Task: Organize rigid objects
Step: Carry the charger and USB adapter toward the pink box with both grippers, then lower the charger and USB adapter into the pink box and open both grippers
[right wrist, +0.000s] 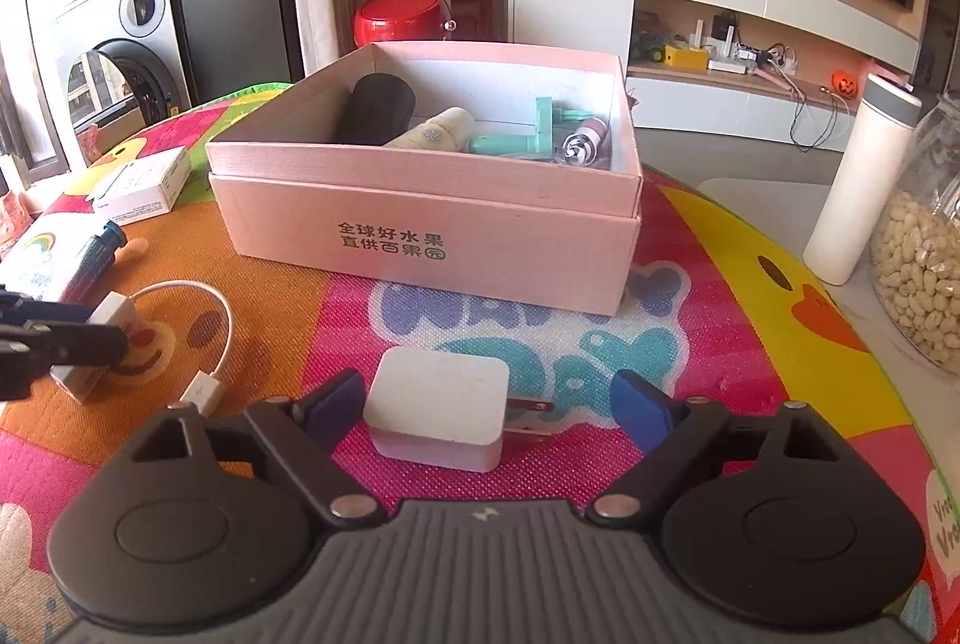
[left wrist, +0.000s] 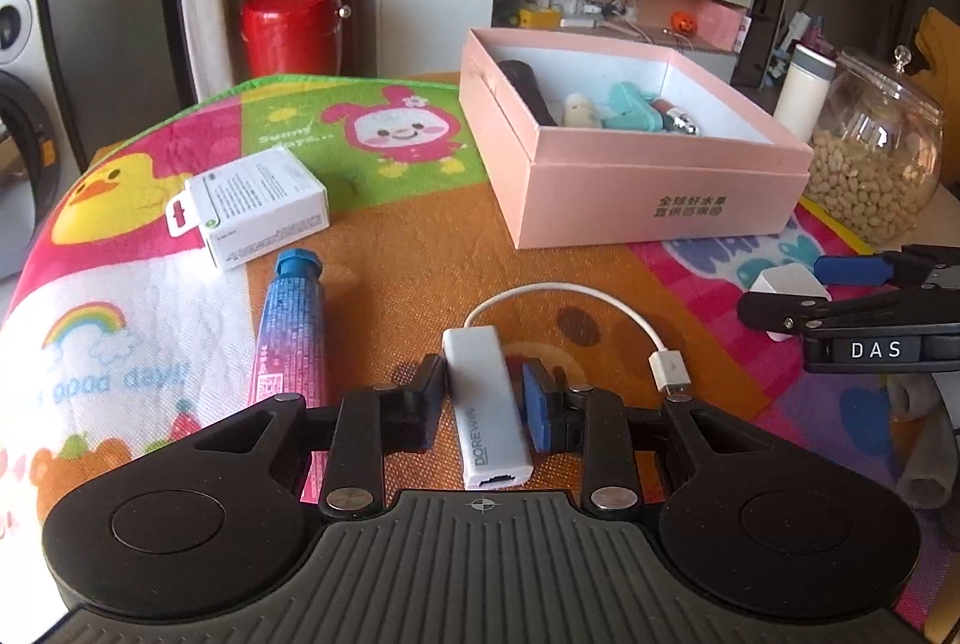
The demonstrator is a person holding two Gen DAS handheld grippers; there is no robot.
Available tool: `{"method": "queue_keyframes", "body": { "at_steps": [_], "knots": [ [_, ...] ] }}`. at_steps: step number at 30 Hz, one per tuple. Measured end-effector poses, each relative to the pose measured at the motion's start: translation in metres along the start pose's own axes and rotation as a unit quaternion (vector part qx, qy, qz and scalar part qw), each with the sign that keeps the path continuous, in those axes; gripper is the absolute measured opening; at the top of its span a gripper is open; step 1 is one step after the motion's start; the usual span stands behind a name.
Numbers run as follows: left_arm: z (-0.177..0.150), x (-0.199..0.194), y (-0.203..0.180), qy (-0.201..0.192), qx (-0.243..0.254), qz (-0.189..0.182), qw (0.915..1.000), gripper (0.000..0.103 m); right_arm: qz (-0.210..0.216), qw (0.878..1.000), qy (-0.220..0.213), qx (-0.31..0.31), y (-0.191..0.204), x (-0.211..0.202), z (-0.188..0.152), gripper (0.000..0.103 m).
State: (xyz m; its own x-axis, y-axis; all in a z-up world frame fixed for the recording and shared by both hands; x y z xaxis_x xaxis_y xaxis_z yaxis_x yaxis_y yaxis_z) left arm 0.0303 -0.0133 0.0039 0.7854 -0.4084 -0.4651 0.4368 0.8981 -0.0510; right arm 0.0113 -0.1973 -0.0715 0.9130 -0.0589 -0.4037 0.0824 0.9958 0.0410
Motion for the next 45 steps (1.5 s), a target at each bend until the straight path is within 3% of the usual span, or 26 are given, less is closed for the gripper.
{"method": "queue_keyframes", "body": {
  "at_steps": [5, 8, 11, 13, 16, 18, 19, 23, 26, 33, 39, 40, 42, 45],
  "knots": [
    [-0.003, 0.0, 0.0, -0.01, 0.006, 0.0, 0.9999, 0.032, 0.003, 1.0, -0.014, -0.024, 0.011, -0.007, -0.002, 0.062],
    [-0.003, 0.0, 0.004, -0.011, -0.013, -0.001, 0.9999, 0.032, -0.003, 0.998, -0.023, -0.057, 0.025, -0.014, -0.005, 0.061],
    [-0.002, 0.0, 0.001, -0.007, 0.0, -0.003, 1.0, 0.032, -0.003, 0.997, -0.023, -0.069, 0.031, -0.015, -0.005, 0.061],
    [-0.003, 0.0, -0.001, -0.012, 0.012, -0.004, 0.9999, 0.032, -0.001, 0.998, -0.019, -0.06, 0.028, -0.014, -0.004, 0.062],
    [-0.005, -0.002, -0.002, -0.016, 0.016, -0.003, 0.9997, 0.029, -0.007, 1.0, -0.007, -0.025, 0.018, -0.01, -0.002, 0.071],
    [-0.006, -0.007, -0.004, -0.018, 0.024, -0.007, 0.9995, 0.025, -0.002, 1.0, -0.002, -0.006, 0.014, -0.009, -0.002, 0.066],
    [-0.008, -0.01, -0.005, -0.018, 0.024, -0.016, 0.9994, 0.025, 0.001, 1.0, -0.001, -0.006, 0.015, -0.011, -0.002, 0.06],
    [-0.015, -0.027, -0.015, -0.018, 0.038, -0.058, 0.9974, 0.024, 0.026, 0.999, 0.003, -0.018, 0.023, -0.028, 0.001, 0.06],
    [-0.011, -0.041, -0.024, -0.03, 0.041, -0.085, 0.9951, 0.024, 0.036, 0.999, -0.018, -0.031, 0.028, -0.051, 0.006, 0.06],
    [0.058, -0.066, -0.036, -0.126, 0.027, -0.099, 0.9867, 0.024, 0.036, 0.993, -0.081, -0.084, 0.036, -0.096, 0.016, 0.06],
    [0.146, -0.036, -0.041, -0.23, -0.019, -0.09, 0.969, 0.025, 0.033, 0.994, -0.079, -0.068, 0.031, -0.087, 0.017, 0.06],
    [0.157, -0.025, -0.042, -0.233, -0.03, -0.091, 0.9677, 0.026, 0.033, 0.994, -0.077, -0.065, 0.03, -0.084, 0.017, 0.06],
    [0.173, 0.005, -0.046, -0.207, -0.033, -0.07, 0.9752, 0.027, 0.031, 0.995, -0.074, -0.06, 0.03, -0.079, 0.017, 0.06],
    [0.167, 0.028, -0.046, -0.193, -0.029, -0.034, 0.9801, 0.027, 0.025, 0.996, -0.068, -0.053, 0.026, -0.075, 0.017, 0.06]
  ]
}}
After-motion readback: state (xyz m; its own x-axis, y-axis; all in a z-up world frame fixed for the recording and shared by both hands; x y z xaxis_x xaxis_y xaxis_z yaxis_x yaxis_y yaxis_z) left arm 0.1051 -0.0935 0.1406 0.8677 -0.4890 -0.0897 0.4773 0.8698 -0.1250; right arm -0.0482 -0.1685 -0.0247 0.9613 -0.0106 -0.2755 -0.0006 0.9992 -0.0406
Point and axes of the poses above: each gripper's, at about its wrist camera, not at the fingertips, and x roughly the way its jaws point, y to its left, z to its top, the point moved 1 cm from there along x, roughly the way its jaws point, and after that the axes turned 15 degrees about -y, right-handed, at the moved point
